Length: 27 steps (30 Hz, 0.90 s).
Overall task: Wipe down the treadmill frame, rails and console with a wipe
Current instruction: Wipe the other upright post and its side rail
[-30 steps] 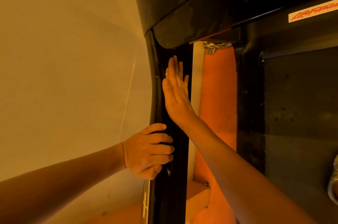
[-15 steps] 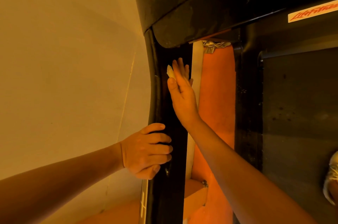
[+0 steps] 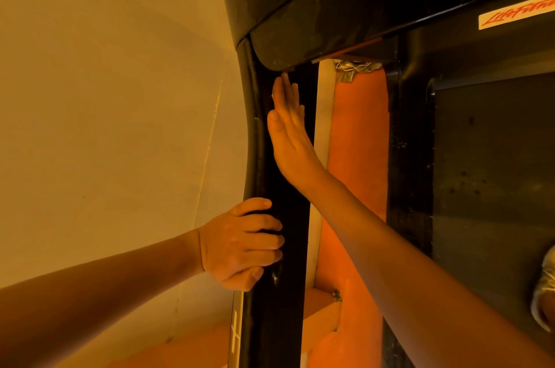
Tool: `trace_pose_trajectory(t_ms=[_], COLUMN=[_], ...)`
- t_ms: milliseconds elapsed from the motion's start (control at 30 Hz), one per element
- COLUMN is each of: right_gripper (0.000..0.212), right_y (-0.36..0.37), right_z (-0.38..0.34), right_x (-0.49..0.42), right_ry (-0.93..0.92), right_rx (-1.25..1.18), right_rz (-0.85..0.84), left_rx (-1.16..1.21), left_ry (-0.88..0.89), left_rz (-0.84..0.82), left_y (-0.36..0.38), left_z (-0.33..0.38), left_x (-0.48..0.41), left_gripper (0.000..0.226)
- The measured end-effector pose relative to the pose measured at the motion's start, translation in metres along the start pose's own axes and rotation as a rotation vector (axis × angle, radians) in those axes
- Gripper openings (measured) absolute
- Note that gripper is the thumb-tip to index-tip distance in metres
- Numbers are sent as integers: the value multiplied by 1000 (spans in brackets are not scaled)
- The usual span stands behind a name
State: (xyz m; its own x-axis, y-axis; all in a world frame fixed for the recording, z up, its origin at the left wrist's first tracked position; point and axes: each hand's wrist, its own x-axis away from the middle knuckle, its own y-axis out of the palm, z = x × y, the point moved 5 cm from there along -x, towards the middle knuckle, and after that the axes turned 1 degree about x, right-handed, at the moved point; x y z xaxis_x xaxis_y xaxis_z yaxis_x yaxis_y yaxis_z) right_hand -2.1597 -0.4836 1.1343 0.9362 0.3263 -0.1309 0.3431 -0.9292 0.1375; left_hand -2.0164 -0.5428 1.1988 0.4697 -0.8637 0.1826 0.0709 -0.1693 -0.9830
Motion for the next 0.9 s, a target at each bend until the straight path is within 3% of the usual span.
trace_pose_trajectory(t_ms=[100,233,433,633,900], right_gripper=[60,63,56,60,57], right_y=[-5,-15,-4,-9,-5], right_z=[15,35,-10,22,4], right_x=[-5,-6,-11,-2,-1], right_ry=[31,262,39,184,88], right_rx=[8,-58,-40,-32,-20], right_rz=[3,28,24,30,26], left_rx=[-2,17,11,49,116], left_ry=[2,-8,3,-97,-239], left_rz=[-1,11,-13,-7,-41], left_y=[-1,-1,-3,1,2], left_z=[-1,0,1,2,7], left_x=[-1,-2,-4,4,7], left_gripper=[52,56,37,54,43])
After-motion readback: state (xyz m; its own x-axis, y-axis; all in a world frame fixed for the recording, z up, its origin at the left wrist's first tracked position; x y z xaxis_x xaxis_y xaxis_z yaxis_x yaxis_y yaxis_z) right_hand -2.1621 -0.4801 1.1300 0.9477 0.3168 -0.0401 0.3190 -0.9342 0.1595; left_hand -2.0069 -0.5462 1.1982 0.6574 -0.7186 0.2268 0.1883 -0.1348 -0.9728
